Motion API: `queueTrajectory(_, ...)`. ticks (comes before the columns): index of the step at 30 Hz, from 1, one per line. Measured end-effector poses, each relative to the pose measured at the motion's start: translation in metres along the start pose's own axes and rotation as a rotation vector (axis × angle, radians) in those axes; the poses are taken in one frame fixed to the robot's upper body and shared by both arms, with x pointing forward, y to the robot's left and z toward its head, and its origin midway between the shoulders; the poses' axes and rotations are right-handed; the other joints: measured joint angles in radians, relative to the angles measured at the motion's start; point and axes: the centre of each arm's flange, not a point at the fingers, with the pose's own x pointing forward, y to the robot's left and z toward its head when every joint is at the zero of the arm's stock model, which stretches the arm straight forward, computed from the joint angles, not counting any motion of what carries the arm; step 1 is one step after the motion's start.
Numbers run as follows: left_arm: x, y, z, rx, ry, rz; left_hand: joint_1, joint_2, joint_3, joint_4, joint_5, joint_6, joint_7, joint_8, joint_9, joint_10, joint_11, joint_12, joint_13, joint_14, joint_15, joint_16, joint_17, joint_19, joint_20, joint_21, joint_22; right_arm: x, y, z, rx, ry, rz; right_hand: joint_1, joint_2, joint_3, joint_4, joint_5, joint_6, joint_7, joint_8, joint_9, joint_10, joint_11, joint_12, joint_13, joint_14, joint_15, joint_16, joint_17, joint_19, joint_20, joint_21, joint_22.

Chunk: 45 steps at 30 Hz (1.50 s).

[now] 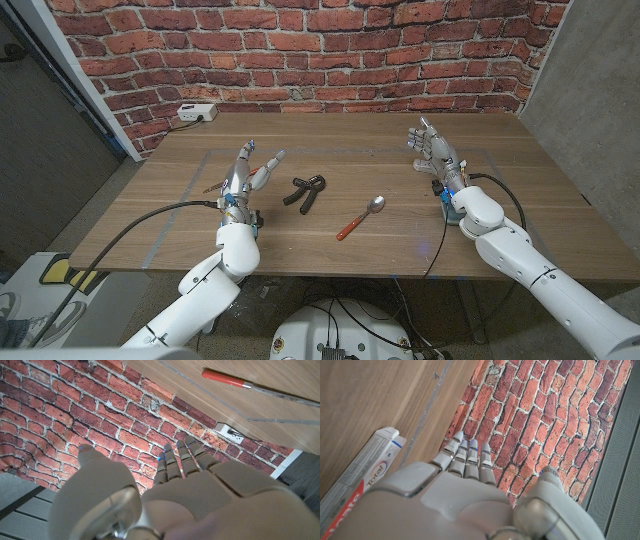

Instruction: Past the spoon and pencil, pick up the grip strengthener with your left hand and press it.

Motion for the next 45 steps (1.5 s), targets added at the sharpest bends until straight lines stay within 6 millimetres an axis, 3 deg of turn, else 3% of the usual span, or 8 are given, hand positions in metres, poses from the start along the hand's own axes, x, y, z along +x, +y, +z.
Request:
queueTrajectory(6, 0.002, -0.001, 0.008, 0.117, 0.006, 0.018, 0.043, -0.007, 0.007, -0.026, 0.000, 0.009, -0.016, 0.000, 0.000, 0.011, -0.020, 0.000, 0.000, 0.020, -0.010, 0.000, 0.000, 0.020, 0.003, 0.000, 0.000, -0.004, -0.001, -0.002, 0.002, 0.008, -0.005, 0.000, 0.000, 0.000, 0.000, 0.000, 0.000, 0.000, -0.001, 0.002, 0.001, 0.001, 0.000, 0.000, 0.005, 0.004, 0.000, 0.000, 0.003, 0.003, 0.000, 0.000)
queueTrajectory(7, 0.003, -0.005, 0.018, 0.135, -0.007, 0.015, 0.049, -0.012, 0.007, -0.026, 0.000, 0.009, -0.016, -0.001, 0.000, 0.011, -0.020, 0.000, 0.000, 0.020, -0.010, 0.000, 0.000, 0.022, 0.005, 0.000, 0.000, -0.005, -0.002, -0.002, 0.004, 0.011, -0.008, 0.000, 0.000, 0.000, 0.000, 0.000, 0.000, 0.000, -0.004, 0.002, 0.001, 0.001, 0.000, 0.000, 0.006, 0.005, 0.000, 0.000, 0.003, 0.003, 0.000, 0.000)
queueTrajectory(15, 0.006, -0.012, 0.036, 0.287, -0.007, -0.004, 0.069, -0.020, 0.003, -0.039, 0.000, 0.014, -0.022, -0.005, 0.000, 0.012, -0.029, -0.009, 0.000, 0.031, -0.009, 0.000, 0.000, 0.033, 0.016, 0.000, 0.000, -0.009, -0.002, -0.005, 0.012, 0.021, -0.013, 0.005, 0.005, 0.000, 0.000, 0.000, 0.000, 0.000, -0.004, 0.002, 0.001, 0.001, -0.003, 0.000, 0.006, 0.005, 0.000, 0.000, 0.003, 0.003, -0.003, 0.000)
queueTrajectory(19, 0.006, -0.016, 0.044, 0.370, 0.005, -0.021, 0.079, -0.030, 0.000, -0.042, 0.000, 0.009, -0.027, -0.012, 0.005, 0.010, -0.031, -0.013, 0.000, 0.043, -0.002, 0.000, 0.001, 0.062, 0.045, 0.009, 0.000, -0.011, -0.002, -0.007, 0.018, 0.026, -0.014, 0.005, 0.005, 0.000, 0.000, 0.000, 0.000, 0.000, -0.004, 0.002, 0.003, -0.001, -0.004, 0.000, 0.006, 0.005, 0.000, 0.000, 0.003, 0.003, -0.004, 0.000)
queueTrajectory(22, 0.004, -0.019, 0.049, 0.408, 0.007, -0.025, 0.081, -0.032, -0.004, -0.041, 0.000, 0.009, -0.027, -0.012, 0.005, 0.011, -0.023, -0.016, 0.003, 0.070, 0.003, 0.000, 0.003, 0.104, 0.086, 0.022, 0.000, -0.012, -0.002, -0.008, 0.022, 0.028, -0.013, 0.005, 0.005, 0.000, 0.000, 0.000, 0.000, 0.000, -0.004, 0.002, 0.007, -0.004, -0.004, 0.000, 0.006, 0.005, -0.004, 0.000, 0.003, 0.004, -0.004, 0.000)
queueTrajectory(27, 0.002, -0.021, 0.058, 0.488, 0.027, -0.026, 0.066, -0.046, -0.020, -0.033, 0.000, 0.062, -0.024, -0.012, 0.005, 0.056, -0.014, -0.016, 0.005, 0.130, 0.010, 0.000, 0.004, 0.203, 0.129, 0.050, 0.005, -0.013, 0.000, -0.011, 0.027, 0.032, -0.011, 0.005, 0.005, 0.000, 0.000, 0.000, 0.000, 0.000, -0.004, 0.002, 0.006, -0.004, -0.004, 0.000, 0.006, 0.005, -0.004, 0.000, -0.002, 0.009, -0.004, 0.000)
queueTrajectory(37, -0.002, -0.026, 0.073, 0.594, 0.052, -0.028, 0.050, -0.044, -0.031, -0.022, -0.006, 0.105, -0.027, -0.012, 0.009, 0.096, -0.021, -0.012, 0.009, 0.192, -0.002, 0.007, 0.008, 0.259, 0.124, 0.062, 0.006, -0.015, 0.004, -0.014, 0.033, 0.040, -0.002, 0.005, 0.005, 0.000, 0.000, 0.000, 0.000, 0.000, -0.004, 0.002, 0.006, -0.004, -0.008, 0.000, 0.006, 0.005, -0.004, 0.000, -0.002, 0.009, -0.008, 0.000)
queueTrajectory(45, 0.002, -0.028, 0.082, 0.667, 0.062, -0.052, 0.041, -0.043, -0.033, -0.019, -0.008, 0.099, -0.021, -0.012, 0.010, 0.091, -0.014, -0.016, 0.009, 0.192, -0.002, 0.007, 0.008, 0.270, 0.143, 0.062, 0.006, -0.016, 0.006, -0.016, 0.038, 0.049, 0.002, 0.005, 0.005, 0.000, 0.000, 0.000, 0.000, 0.000, -0.004, 0.002, 0.006, -0.004, -0.008, 0.001, 0.006, 0.004, -0.004, 0.000, -0.002, 0.009, -0.008, 0.000)
